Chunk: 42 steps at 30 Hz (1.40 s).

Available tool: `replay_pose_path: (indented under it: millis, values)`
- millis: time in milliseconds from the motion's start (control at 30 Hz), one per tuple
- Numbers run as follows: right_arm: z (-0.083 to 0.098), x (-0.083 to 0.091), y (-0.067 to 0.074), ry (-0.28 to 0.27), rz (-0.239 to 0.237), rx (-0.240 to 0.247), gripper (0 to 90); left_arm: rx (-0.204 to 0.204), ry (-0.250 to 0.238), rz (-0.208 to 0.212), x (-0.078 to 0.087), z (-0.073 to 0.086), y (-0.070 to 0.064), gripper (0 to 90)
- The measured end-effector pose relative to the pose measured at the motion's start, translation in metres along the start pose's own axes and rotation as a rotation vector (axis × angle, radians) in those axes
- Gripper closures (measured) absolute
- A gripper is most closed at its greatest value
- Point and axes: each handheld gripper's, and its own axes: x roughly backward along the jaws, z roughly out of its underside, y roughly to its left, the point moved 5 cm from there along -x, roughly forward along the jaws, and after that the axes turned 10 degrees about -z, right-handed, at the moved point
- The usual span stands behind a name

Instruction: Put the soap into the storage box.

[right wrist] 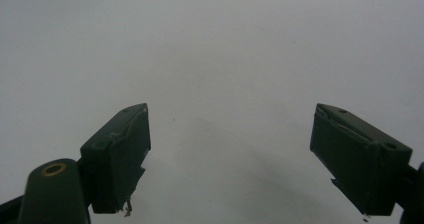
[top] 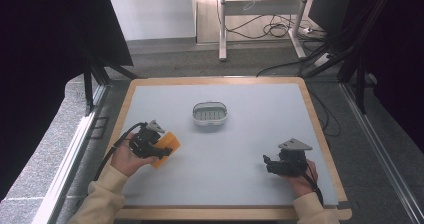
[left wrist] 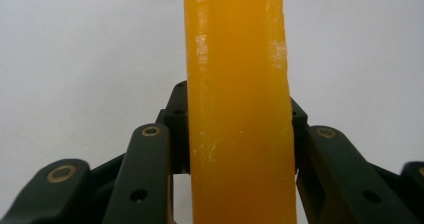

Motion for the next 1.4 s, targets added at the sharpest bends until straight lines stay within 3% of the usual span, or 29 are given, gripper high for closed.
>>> replay_pose_path:
  millis: [100,333,633,1033,1100,1400]
  values:
    - [0.000,0.000,0.001,-0.001,-0.004,0.001,16.7,-0.007,-0.020,-0.014,0.002,-0.004,0.000,61.8]
    - [-0.001,0.000,0.001,-0.005,-0.005,0.009,16.7,-0.014,-0.064,0.000,0.008,-0.015,-0.002,61.8]
    - [-0.001,0.001,0.000,-0.005,0.000,0.007,16.7,-0.040,-0.079,0.018,0.012,-0.026,-0.004,61.8]
    - [-0.001,0.002,-0.001,-0.007,0.005,0.001,16.7,-0.051,-0.112,0.006,0.016,-0.036,-0.003,61.8]
    - [-0.001,0.002,-0.001,-0.009,0.006,0.002,16.7,-0.047,-0.114,0.023,0.016,-0.038,-0.003,61.8]
    - [-0.001,0.002,-0.003,-0.008,0.011,-0.001,16.7,-0.071,-0.109,0.013,0.015,-0.044,-0.003,61.8]
